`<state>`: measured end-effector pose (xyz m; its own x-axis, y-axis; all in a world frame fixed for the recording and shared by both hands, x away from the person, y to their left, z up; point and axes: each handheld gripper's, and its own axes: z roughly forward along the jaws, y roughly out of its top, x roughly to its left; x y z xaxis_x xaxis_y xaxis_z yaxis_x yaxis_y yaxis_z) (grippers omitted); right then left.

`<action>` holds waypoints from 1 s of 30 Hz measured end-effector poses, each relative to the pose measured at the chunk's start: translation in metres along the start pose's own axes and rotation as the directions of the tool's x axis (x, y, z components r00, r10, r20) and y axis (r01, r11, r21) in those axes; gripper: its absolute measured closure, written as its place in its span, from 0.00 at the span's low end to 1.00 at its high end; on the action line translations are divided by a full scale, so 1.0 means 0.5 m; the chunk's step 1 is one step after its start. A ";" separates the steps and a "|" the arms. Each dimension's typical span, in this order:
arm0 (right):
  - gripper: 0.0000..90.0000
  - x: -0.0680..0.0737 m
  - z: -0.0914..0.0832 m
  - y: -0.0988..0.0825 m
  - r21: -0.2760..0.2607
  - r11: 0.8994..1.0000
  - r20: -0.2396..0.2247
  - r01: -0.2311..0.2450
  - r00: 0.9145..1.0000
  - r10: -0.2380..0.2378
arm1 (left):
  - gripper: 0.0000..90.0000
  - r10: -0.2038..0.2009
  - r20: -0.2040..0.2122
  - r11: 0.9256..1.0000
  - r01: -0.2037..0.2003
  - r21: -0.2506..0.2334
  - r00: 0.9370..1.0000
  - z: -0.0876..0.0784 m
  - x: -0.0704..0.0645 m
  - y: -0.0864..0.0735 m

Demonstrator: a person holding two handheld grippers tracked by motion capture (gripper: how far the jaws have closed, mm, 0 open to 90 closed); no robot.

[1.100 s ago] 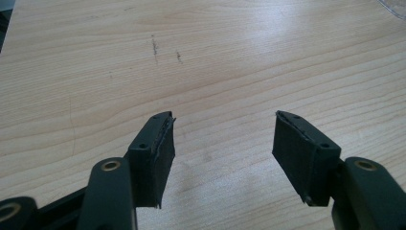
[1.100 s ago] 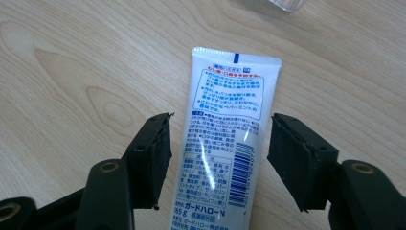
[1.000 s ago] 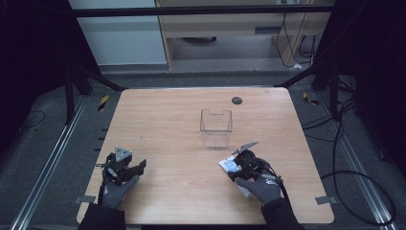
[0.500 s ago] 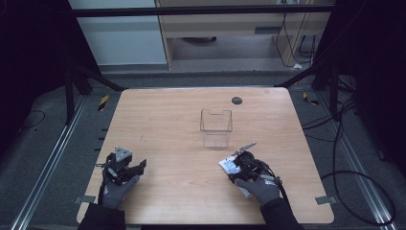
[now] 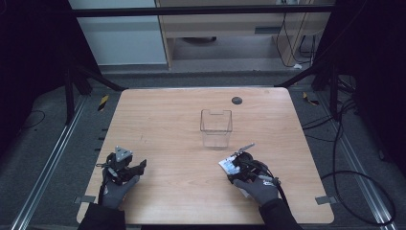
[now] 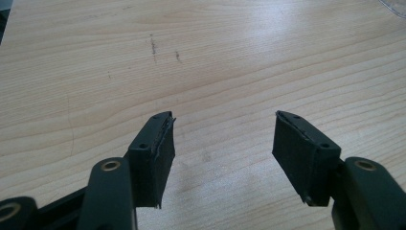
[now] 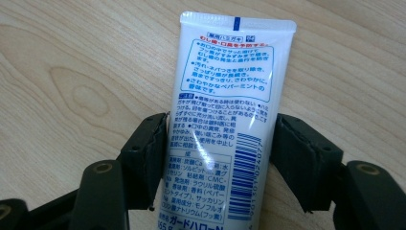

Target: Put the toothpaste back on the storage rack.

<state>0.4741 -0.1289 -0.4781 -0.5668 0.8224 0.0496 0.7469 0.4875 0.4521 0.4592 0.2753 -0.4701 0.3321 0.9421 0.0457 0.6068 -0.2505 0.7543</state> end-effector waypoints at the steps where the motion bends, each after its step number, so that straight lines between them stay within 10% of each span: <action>1: 0.42 0.001 0.000 0.000 0.001 1.000 0.004 0.003 1.000 -0.003 | 0.43 0.000 0.000 1.000 0.000 0.000 1.000 0.000 0.000 0.000; 30: 0.79 -0.015 -0.068 -0.001 -0.019 1.000 -0.043 -0.006 0.999 0.005 | 0.43 -0.005 0.001 1.000 0.005 -0.002 1.000 -0.001 0.001 0.000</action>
<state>0.4661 -0.1451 -0.4484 -0.5777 0.8112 0.0905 0.7434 0.4771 0.4687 0.4592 0.2757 -0.4697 0.3301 0.9430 0.0415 0.6067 -0.2456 0.7560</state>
